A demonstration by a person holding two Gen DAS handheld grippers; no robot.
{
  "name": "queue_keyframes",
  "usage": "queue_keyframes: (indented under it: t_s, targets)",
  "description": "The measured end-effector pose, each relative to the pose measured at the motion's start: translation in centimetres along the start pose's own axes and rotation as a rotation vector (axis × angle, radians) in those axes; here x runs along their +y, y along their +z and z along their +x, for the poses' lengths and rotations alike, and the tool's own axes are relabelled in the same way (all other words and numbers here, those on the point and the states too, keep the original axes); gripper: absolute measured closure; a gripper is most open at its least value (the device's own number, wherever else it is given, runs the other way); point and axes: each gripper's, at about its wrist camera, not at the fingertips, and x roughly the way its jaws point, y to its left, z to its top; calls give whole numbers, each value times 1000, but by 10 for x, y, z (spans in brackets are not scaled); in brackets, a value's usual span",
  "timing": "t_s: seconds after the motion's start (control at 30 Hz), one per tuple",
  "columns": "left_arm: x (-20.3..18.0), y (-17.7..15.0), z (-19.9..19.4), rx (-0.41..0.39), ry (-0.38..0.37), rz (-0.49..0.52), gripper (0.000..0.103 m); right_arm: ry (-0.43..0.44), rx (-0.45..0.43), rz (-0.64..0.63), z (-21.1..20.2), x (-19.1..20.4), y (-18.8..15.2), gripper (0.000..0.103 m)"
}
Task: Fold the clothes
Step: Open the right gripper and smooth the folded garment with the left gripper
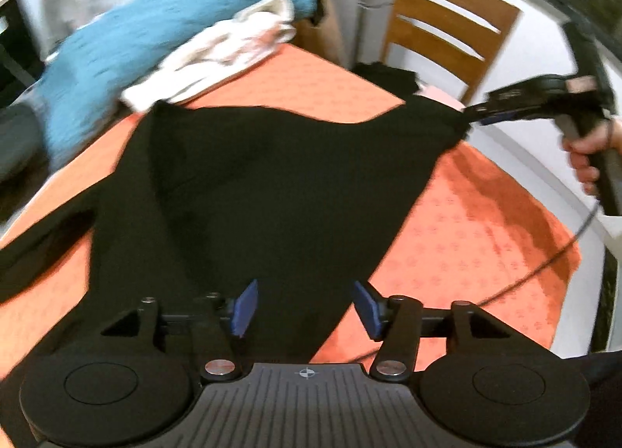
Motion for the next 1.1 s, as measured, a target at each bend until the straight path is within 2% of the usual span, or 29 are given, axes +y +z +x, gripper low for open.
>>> queue_keyframes:
  t_s: [0.23, 0.5, 0.67, 0.87, 1.0, 1.07, 1.1]
  targets:
    - [37, -42, -34, 12, 93, -169, 38, 52, -23, -124, -30, 27, 7, 46]
    - [57, -104, -58, 40, 164, -344, 37, 126, 5, -187, -45, 54, -5, 45]
    - [61, -135, -56, 58, 198, -450, 37, 152, 36, -222, -48, 67, -16, 44]
    - [64, -159, -41, 66, 180, -570, 37, 178, 70, -265, -52, 83, -27, 44]
    - [64, -165, -32, 73, 215, -570, 38, 180, 78, -279, -52, 89, -29, 44]
    - [63, -166, -27, 78, 230, -550, 44, 181, 82, -285, -52, 93, -30, 44]
    - [63, -166, -26, 83, 236, -534, 66, 181, 84, -288, -52, 94, -31, 44]
